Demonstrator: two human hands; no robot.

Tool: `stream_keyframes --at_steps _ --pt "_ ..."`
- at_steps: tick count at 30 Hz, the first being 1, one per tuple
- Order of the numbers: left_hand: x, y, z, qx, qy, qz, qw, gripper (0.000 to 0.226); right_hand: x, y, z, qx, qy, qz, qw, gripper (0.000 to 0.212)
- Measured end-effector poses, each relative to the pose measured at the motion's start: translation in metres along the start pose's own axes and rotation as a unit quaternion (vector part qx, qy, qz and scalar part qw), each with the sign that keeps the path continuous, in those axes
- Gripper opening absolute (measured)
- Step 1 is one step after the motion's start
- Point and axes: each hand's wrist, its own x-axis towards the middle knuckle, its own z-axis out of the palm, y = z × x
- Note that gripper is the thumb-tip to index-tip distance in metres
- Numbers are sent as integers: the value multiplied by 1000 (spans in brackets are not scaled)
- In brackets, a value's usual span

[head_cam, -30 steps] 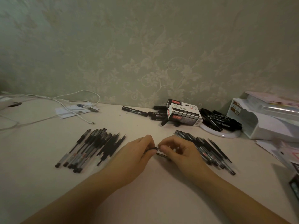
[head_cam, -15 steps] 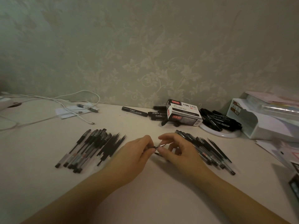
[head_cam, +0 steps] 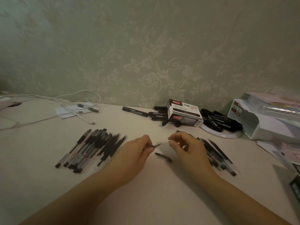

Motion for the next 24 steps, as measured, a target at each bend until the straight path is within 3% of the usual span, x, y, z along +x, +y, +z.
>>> stream_keyframes --at_steps 4,10,20,22,24 --pt "0 -1 0 6 1 3 1000 12 -1 0 -1 -188 -54 -65 979 12" --pt "0 1 -1 11 -4 0 1000 11 -2 -2 -1 -259 -76 -109 957 16" --pt "-1 5 -3 -9 -7 -13 1000 11 -1 -1 0 -254 -68 -110 959 18" --pt "-1 7 -3 -22 6 -13 1000 11 -2 -7 0 -189 -23 -104 976 14" --pt "-1 10 -3 -47 21 -13 999 10 -2 -15 -1 -49 -19 -41 998 10"
